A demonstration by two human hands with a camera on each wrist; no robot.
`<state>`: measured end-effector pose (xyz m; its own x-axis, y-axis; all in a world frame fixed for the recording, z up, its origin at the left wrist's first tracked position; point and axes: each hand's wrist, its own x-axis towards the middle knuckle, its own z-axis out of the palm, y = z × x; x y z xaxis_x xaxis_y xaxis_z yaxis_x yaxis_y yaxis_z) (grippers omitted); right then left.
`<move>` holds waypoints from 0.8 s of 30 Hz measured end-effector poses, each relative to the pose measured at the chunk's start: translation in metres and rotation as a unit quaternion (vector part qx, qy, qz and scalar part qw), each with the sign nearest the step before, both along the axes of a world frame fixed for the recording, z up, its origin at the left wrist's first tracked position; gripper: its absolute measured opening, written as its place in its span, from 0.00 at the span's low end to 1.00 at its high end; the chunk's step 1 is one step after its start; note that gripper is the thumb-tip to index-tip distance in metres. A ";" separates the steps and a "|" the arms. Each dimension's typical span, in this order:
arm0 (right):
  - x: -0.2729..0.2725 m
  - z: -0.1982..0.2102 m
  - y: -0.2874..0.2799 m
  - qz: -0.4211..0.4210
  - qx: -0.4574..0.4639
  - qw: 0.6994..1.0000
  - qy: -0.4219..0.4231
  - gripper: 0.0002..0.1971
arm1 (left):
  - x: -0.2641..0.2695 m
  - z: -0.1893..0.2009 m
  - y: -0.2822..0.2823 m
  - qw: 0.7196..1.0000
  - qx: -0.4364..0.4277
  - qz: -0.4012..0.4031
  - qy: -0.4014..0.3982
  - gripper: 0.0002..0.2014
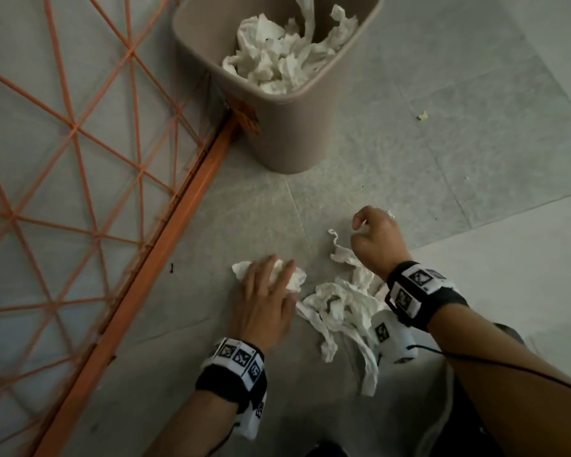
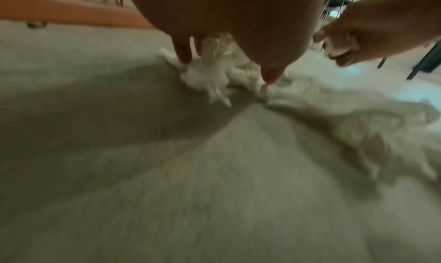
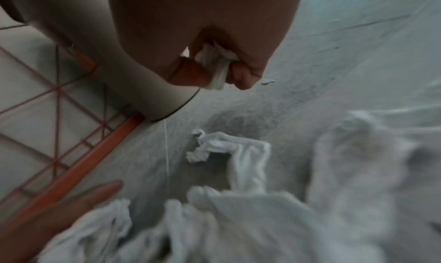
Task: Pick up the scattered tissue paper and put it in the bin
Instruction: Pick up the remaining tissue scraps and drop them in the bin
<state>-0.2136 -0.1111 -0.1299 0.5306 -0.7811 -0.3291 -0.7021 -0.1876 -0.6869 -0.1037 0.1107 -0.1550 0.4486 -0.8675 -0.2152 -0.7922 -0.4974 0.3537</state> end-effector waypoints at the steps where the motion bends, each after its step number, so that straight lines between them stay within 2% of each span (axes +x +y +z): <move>1: -0.007 -0.001 0.005 0.025 -0.001 0.999 0.029 0.12 | -0.002 -0.007 0.003 1.000 0.017 -0.015 -0.005 0.27; 3: -0.021 -0.009 0.016 0.105 -0.003 0.989 0.107 0.22 | -0.001 -0.017 0.007 0.999 -0.018 -0.039 0.006 0.26; 5: -0.029 -0.020 0.024 0.152 -0.014 0.978 0.146 0.26 | 0.004 -0.015 0.007 0.995 -0.083 -0.022 0.040 0.20; 9: -0.030 -0.027 0.027 0.125 -0.023 0.986 0.106 0.14 | 0.015 0.004 -0.006 0.984 -0.135 0.060 0.098 0.19; 12: -0.034 -0.020 0.022 0.069 -0.001 0.996 0.047 0.08 | 0.007 0.026 -0.022 0.975 -0.188 0.061 0.104 0.17; 14: -0.041 -0.012 0.017 0.015 0.013 1.000 0.014 0.06 | -0.009 0.039 -0.033 0.975 -0.203 0.028 0.084 0.15; 16: -0.048 -0.003 0.011 -0.037 0.040 0.998 -0.005 0.13 | -0.029 0.042 -0.040 0.982 -0.177 -0.038 0.055 0.12; 17: -0.051 0.002 0.010 -0.059 0.047 0.997 -0.012 0.17 | -0.038 0.037 -0.042 0.985 -0.148 -0.073 0.045 0.15; 20: -0.067 0.012 0.011 -0.125 0.040 0.991 -0.028 0.18 | -0.058 0.013 -0.038 0.986 0.004 -0.163 0.033 0.34; 21: -0.073 0.013 0.015 -0.139 0.040 0.989 -0.026 0.16 | -0.060 0.005 -0.036 0.981 0.041 -0.190 0.021 0.36; 23: -0.087 0.011 0.026 -0.127 0.049 0.991 0.013 0.12 | -0.058 -0.007 -0.036 0.974 0.063 -0.216 0.022 0.29; 24: -0.093 0.009 0.032 -0.095 0.055 0.993 0.046 0.15 | -0.055 -0.010 -0.037 0.975 0.055 -0.213 0.035 0.23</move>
<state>-0.3065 -0.0790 -0.1211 0.3402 -0.8214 -0.4578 -0.7789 0.0266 -0.6266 -0.1591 0.0737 -0.1651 0.0336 -0.9419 -0.3343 -0.9109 -0.1665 0.3776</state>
